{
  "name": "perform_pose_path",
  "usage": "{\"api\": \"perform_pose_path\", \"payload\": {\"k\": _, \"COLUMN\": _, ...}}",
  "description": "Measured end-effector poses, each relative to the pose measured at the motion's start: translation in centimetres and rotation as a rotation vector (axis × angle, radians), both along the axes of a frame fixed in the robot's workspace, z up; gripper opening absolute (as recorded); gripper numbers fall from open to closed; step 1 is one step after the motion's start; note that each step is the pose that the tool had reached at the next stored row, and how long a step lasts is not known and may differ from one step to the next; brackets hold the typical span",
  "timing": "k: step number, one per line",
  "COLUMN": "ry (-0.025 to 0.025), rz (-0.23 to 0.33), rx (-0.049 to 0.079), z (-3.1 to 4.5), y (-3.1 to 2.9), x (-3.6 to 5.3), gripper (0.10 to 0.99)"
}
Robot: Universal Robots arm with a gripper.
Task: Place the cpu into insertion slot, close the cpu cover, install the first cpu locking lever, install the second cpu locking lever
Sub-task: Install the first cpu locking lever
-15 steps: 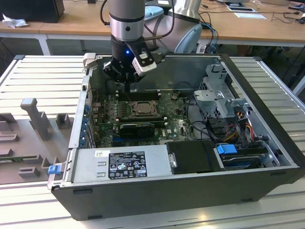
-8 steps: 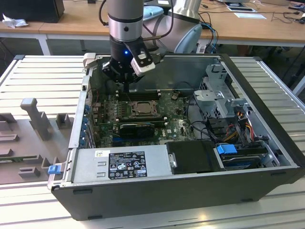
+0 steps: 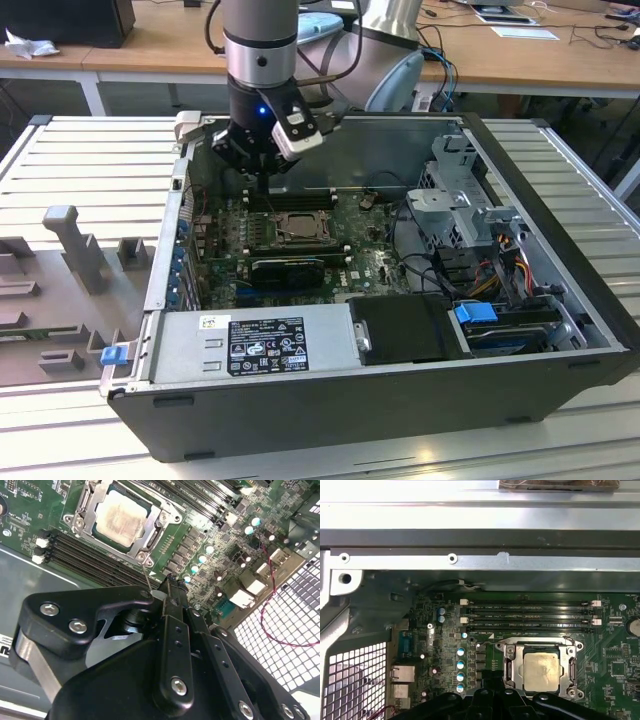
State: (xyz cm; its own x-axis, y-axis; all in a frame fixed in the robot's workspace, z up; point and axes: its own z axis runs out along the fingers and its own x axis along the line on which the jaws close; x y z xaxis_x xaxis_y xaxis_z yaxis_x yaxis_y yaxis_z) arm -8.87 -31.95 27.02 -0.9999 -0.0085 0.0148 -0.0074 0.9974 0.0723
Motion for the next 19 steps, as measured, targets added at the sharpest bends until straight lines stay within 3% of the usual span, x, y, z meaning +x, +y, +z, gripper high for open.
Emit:
{"api": "perform_pose_path", "payload": {"k": 8, "ry": -0.0001, "rz": 0.0, "rx": 0.0, "z": -0.05, "y": 0.0, "x": -0.24, "gripper": 0.106}}
{"api": "perform_pose_path", "payload": {"k": 15, "ry": -0.0026, "rz": 0.0, "rx": 0.003, "z": -0.58, "y": 0.01, "x": -1.82, "gripper": 0.106}}
{"api": "perform_pose_path", "payload": {"k": 19, "ry": -0.0026, "rz": 0.001, "rx": 0.006, "z": -1.03, "y": 0.58, "x": -1.95, "gripper": 0.106}}
